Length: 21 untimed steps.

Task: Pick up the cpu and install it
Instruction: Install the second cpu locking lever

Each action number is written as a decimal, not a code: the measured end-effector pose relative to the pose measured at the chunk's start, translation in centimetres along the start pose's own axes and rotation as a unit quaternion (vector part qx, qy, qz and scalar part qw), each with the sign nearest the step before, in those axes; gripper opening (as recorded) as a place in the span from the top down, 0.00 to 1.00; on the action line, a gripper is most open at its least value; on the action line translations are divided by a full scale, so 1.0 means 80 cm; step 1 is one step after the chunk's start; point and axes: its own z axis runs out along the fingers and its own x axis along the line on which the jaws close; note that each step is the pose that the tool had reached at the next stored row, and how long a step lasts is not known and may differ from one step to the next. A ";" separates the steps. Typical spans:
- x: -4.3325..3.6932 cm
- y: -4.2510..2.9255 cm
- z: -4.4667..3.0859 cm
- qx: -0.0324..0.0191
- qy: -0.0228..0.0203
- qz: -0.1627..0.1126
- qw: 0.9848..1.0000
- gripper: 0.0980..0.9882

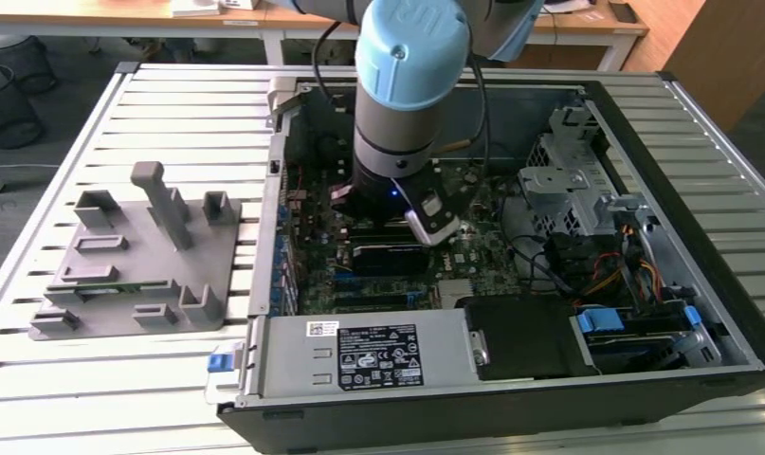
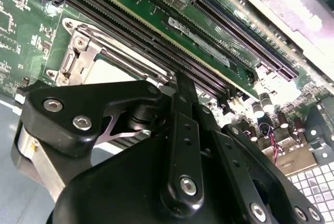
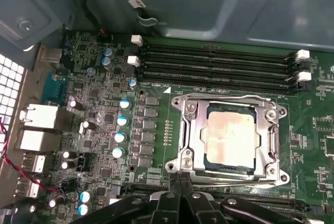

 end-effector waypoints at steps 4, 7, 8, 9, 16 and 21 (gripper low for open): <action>0.001 -0.0028 0.0003 -0.010 -0.001 0.000 1.000 0.99; 0.001 -0.0042 0.0016 -0.017 -0.001 0.000 1.000 0.99; 0.001 -0.0045 0.0026 -0.018 -0.001 0.000 1.000 0.99; 0.002 -0.0047 0.0036 -0.019 -0.002 0.000 1.000 0.99; 0.005 -0.0052 0.0063 -0.035 -0.003 -0.001 0.999 0.99; 0.007 -0.0055 0.0082 -0.043 -0.003 -0.001 0.999 0.99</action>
